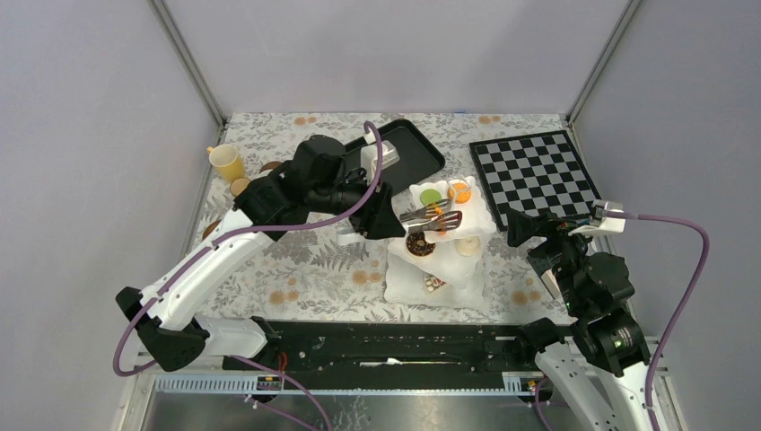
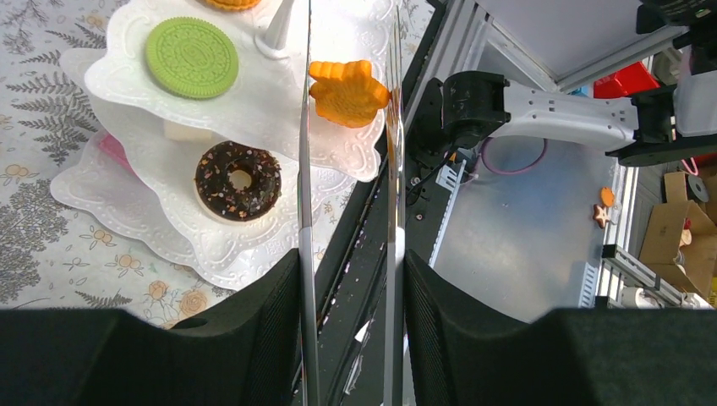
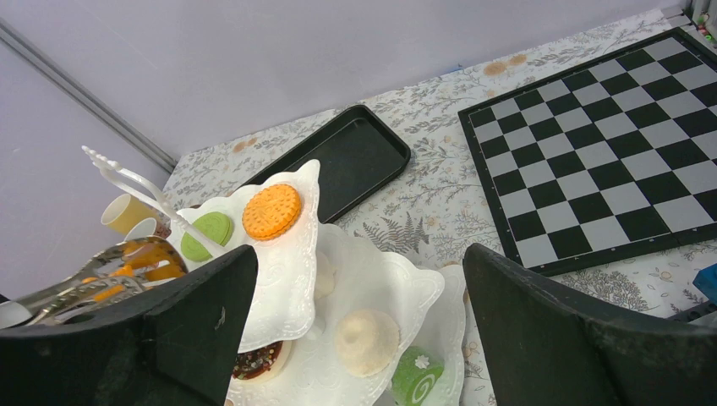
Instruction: Serve the afternoon tea
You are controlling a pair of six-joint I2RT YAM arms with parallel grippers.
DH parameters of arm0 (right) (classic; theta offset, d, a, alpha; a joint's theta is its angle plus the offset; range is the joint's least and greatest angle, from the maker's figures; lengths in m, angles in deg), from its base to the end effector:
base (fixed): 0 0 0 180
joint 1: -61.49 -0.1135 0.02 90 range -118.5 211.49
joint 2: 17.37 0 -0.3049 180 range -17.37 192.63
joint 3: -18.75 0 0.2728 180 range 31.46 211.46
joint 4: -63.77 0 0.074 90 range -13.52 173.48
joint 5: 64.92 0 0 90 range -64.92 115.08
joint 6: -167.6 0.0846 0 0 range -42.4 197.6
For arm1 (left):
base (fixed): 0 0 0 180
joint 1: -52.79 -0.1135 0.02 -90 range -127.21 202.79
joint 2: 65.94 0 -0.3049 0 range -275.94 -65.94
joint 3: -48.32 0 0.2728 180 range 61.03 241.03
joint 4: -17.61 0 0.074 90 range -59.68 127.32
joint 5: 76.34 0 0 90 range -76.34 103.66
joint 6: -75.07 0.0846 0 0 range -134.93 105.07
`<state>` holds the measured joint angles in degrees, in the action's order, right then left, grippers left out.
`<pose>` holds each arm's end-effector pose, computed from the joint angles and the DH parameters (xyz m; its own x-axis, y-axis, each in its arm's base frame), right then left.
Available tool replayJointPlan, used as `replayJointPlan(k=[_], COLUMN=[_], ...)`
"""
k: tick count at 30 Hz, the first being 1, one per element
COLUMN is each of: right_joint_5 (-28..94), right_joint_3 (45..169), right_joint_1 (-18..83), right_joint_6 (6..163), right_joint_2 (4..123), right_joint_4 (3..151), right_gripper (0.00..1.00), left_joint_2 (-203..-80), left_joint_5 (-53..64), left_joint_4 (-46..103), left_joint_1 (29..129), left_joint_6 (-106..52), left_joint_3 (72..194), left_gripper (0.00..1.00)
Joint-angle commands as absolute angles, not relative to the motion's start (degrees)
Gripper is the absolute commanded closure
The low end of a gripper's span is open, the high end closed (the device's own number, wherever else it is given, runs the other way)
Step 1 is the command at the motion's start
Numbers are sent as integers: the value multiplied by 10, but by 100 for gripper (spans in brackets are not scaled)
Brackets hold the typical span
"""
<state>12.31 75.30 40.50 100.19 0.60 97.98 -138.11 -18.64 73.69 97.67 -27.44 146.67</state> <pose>0.0994 0.0181 0.3896 0.0105 0.4053 -0.9141 -0.1599 0.9031 0.3986 0.1790 -0.2420 0.4516 -0.5451 0.2845 -0.7886 0.8262 0.3418 -0.4478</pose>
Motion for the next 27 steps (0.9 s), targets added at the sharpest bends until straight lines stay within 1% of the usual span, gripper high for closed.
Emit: replayJointPlan(k=[1, 4, 9, 11, 18, 27], right_joint_5=[120, 121, 120, 120, 121, 125], right_joint_3=[752, 751, 750, 750, 747, 742], right_joint_1=[402, 402, 402, 402, 402, 402], right_joint_6=[1000, 1000, 998, 997, 998, 1005], right_joint_2=[4, 6, 6, 5, 5, 6], right_joint_4=[957, 957, 956, 956, 956, 953], right_gripper=[2, 2, 2, 2, 2, 2], left_joint_2=[-1385, -1387, -1392, -1392, -1386, -1385], left_joint_5=[-182, -182, -180, -172, -152, -150], left_joint_4=[686, 678, 678, 678, 678, 678], left_joint_1=[986, 986, 987, 988, 988, 988], left_joint_6=[-275, -277, -277, -277, -273, -269], left_joint_3=[1476, 1475, 1476, 1475, 1474, 1473], left_gripper=[79, 77, 71, 65, 52, 47])
